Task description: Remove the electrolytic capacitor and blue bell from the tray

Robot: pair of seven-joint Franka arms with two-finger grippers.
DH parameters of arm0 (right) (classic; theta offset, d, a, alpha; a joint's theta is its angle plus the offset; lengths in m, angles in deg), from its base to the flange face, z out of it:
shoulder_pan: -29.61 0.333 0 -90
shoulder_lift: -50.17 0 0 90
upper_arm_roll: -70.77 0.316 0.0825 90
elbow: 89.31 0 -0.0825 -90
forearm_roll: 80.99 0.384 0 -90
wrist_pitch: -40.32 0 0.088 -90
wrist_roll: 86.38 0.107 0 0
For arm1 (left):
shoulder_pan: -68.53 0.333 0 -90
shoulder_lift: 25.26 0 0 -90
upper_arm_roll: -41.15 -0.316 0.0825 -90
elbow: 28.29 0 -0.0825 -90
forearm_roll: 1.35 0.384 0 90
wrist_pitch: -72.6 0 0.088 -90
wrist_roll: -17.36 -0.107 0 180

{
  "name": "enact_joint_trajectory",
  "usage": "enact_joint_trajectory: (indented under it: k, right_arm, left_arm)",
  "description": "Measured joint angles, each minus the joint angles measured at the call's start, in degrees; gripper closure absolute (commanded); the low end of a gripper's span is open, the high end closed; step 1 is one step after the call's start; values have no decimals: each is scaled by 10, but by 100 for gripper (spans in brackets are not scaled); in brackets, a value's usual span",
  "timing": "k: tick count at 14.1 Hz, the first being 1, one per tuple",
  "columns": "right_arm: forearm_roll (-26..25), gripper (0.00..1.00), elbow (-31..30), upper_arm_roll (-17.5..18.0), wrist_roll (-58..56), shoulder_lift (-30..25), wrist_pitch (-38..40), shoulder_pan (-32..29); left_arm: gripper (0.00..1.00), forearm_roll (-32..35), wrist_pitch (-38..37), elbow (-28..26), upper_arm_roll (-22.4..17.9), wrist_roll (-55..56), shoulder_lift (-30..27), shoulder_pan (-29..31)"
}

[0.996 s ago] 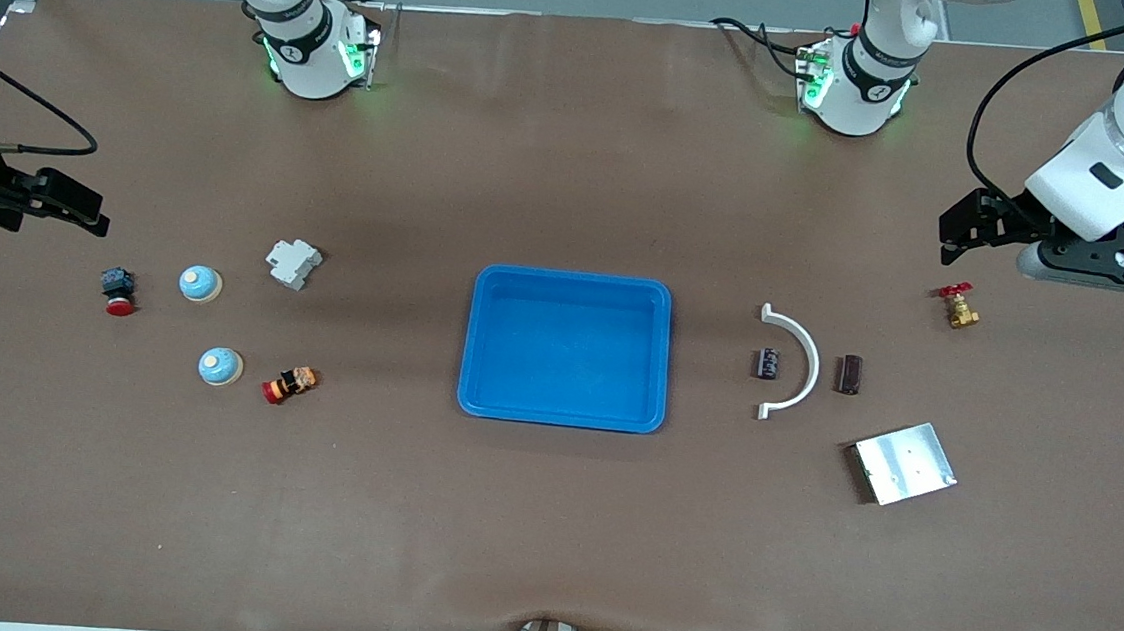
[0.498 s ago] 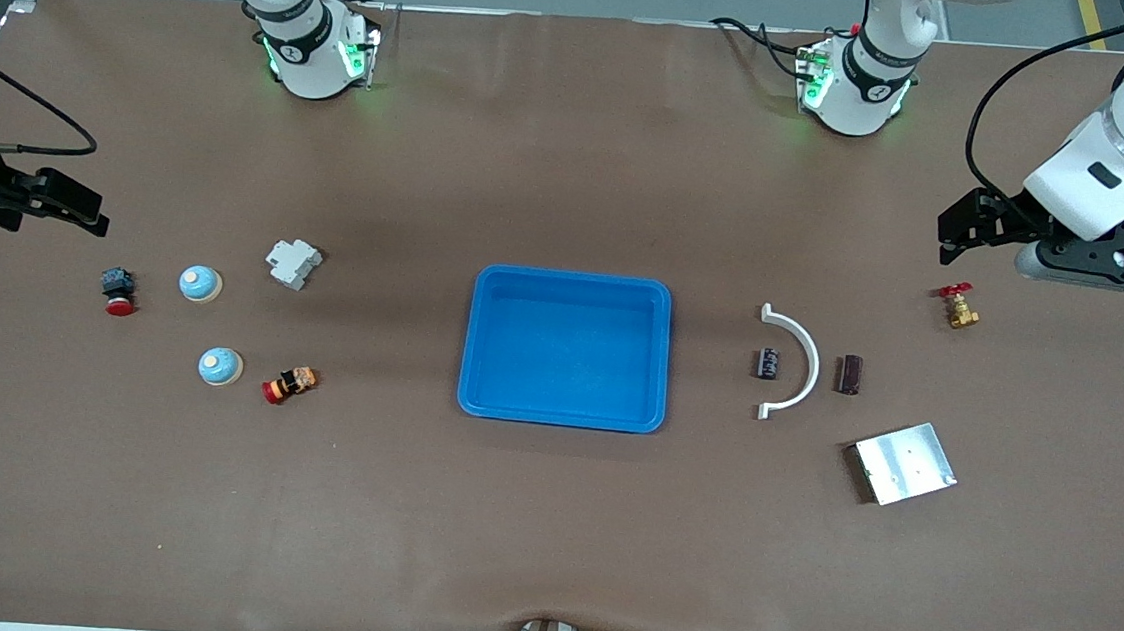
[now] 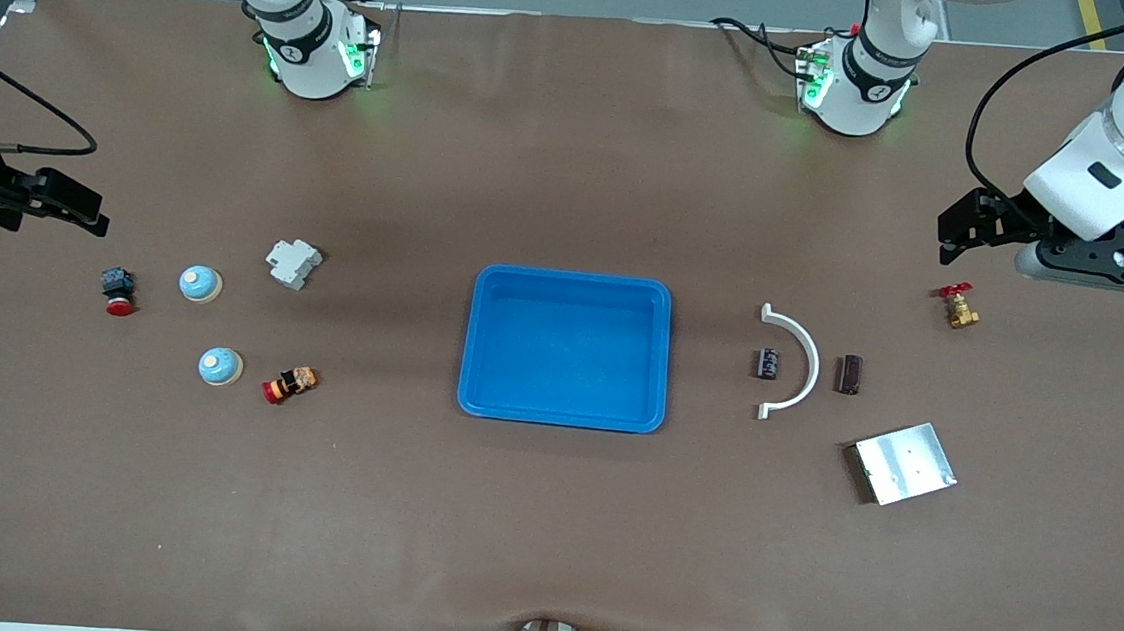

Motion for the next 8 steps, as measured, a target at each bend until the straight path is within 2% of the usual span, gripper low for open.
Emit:
enact_joint_trajectory:
  k: [8]
  right_arm:
    - [0,0,0,0,0,0,0,0]
  left_arm:
    - [0,0,5,0,0,5,0,0]
